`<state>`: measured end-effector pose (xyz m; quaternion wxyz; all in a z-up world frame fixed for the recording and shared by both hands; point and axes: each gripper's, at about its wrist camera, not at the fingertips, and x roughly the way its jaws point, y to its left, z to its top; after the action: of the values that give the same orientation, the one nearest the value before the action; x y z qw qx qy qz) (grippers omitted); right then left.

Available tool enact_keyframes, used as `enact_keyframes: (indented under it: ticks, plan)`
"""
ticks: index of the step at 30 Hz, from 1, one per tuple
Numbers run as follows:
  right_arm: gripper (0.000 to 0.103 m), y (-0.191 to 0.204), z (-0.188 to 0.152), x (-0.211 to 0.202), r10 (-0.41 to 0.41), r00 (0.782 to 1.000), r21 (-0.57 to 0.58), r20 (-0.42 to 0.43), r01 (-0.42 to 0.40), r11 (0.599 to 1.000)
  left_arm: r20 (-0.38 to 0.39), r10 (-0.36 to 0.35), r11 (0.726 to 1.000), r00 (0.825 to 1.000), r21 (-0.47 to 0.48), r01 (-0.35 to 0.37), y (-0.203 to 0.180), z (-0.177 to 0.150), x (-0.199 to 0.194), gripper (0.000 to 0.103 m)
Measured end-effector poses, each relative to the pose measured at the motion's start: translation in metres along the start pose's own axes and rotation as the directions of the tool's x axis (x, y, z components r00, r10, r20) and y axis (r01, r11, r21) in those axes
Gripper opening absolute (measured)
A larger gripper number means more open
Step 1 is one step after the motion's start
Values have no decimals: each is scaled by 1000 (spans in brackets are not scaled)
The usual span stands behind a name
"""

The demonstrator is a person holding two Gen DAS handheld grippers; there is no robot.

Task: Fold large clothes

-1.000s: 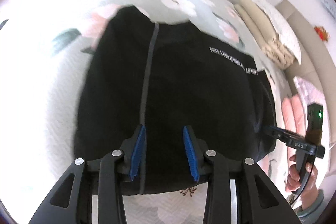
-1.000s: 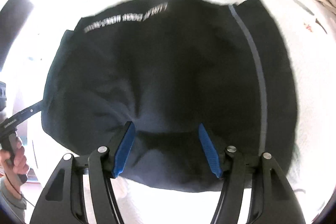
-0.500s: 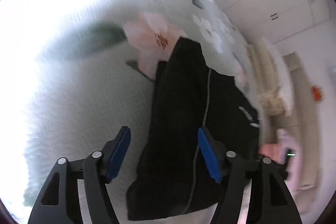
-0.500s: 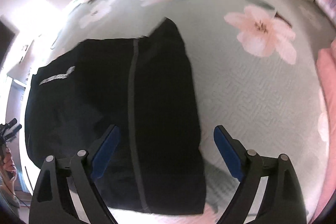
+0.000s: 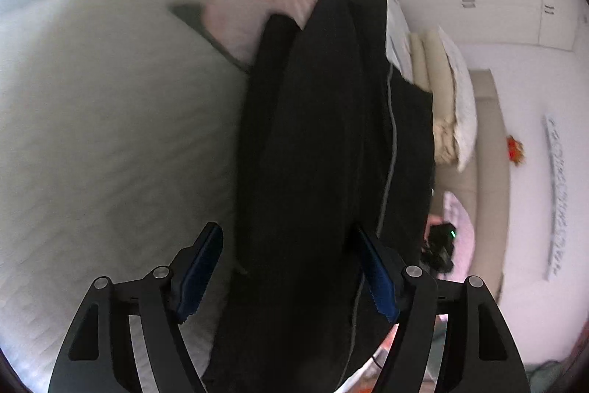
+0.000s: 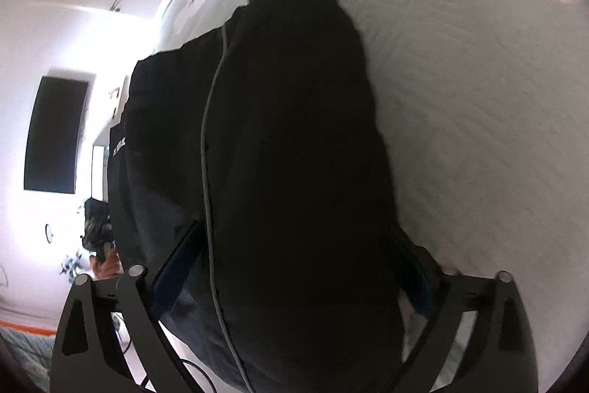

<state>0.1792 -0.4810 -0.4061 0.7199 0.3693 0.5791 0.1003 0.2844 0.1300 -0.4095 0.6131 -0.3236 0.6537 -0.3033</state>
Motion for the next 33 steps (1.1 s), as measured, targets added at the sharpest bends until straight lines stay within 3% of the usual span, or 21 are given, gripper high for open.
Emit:
enact_keyframes:
  ticks: [7,8,11,13,19,25,33]
  plan:
    - [103,25,9,26,-29,1000,-121,-13,27,992,-15,-50,998,999,-31,50,-3,11,20,75]
    - [103,30,10,31,-41,999,-142,-11,39,989,-2,-44,998,999,-35,44,-5,11,21,68]
    - [90,35,7,30,-65,998,-174,7,65,983,53,5,1000,999,19,-6,-18,4,16,46]
    - [73,36,2,21,-68,997,-180,23,71,981,101,22,997,995,68,-29,-32,-6,8,38]
    - [44,72,-18,-3,-140,984,-257,112,165,952,194,-36,991,980,135,10,-74,-23,-22,31]
    - [38,133,-53,-39,-135,975,-380,176,193,905,271,-69,967,960,253,-2,-132,-48,-75,30]
    - [38,227,-121,-77,-83,973,-496,213,181,849,381,-81,966,921,258,-22,-146,-102,-179,30]
